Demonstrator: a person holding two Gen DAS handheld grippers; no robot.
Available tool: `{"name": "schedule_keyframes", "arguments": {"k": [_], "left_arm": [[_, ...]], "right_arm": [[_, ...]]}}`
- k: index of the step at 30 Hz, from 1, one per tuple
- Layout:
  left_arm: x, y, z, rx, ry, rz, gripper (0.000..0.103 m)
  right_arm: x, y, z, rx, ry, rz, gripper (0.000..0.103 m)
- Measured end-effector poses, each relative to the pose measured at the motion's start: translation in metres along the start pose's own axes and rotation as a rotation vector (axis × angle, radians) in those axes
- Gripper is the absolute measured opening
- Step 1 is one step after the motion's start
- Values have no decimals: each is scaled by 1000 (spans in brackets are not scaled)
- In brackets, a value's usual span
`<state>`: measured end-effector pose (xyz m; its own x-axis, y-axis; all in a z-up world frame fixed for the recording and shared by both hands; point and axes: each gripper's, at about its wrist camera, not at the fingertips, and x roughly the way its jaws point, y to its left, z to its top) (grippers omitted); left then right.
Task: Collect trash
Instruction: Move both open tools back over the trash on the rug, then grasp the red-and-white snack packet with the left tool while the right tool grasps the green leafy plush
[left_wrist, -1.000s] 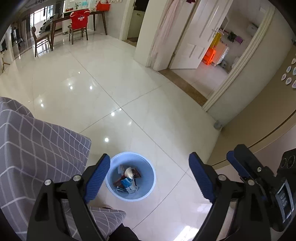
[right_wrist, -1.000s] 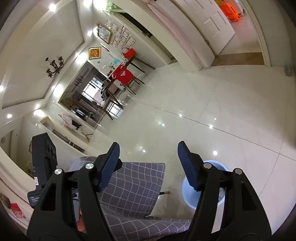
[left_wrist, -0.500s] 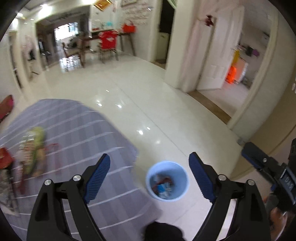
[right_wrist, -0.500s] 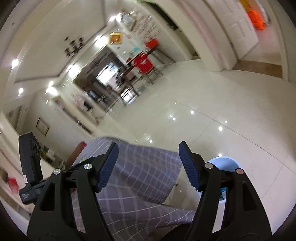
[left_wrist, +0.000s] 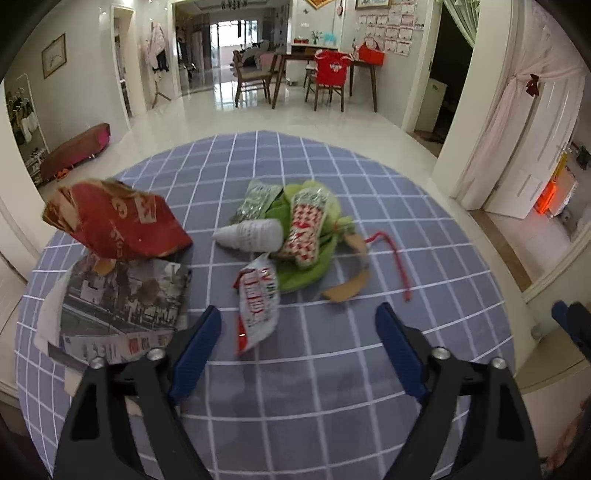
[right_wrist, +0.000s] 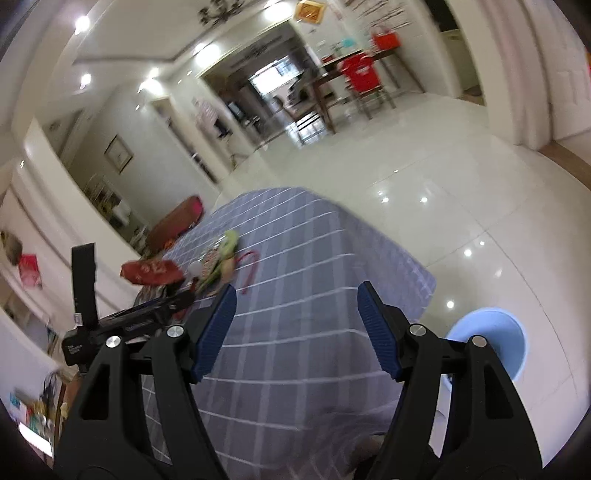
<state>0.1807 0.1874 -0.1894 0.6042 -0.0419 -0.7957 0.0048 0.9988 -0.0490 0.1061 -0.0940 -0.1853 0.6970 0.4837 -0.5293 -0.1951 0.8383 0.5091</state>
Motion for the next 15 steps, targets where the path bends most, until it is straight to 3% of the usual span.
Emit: {"name": "schedule_keyframes", "arguments": {"k": [6,7,8,9,12,15], "left_arm": [[18,35,-6,-45,47,-64,51],[20,40,-5,-47,46,-67,41],[19,43,-5,-40,47,-59,22],[21,43,-6,-43,49,-64,17],[19,57,-7,-96,39,-122,13],[9,68,-9,-113,0,-107,11]], "right_arm": [[46,37,8,-76,62,16,68],[55,42,10,-87,75,19,68],[64,47,11,-99,88,15,68],[70,52,11,-109,97,12,68],[94,63,12,-151,128,2,68],[120,69,13,-186,167,-5,67]]}}
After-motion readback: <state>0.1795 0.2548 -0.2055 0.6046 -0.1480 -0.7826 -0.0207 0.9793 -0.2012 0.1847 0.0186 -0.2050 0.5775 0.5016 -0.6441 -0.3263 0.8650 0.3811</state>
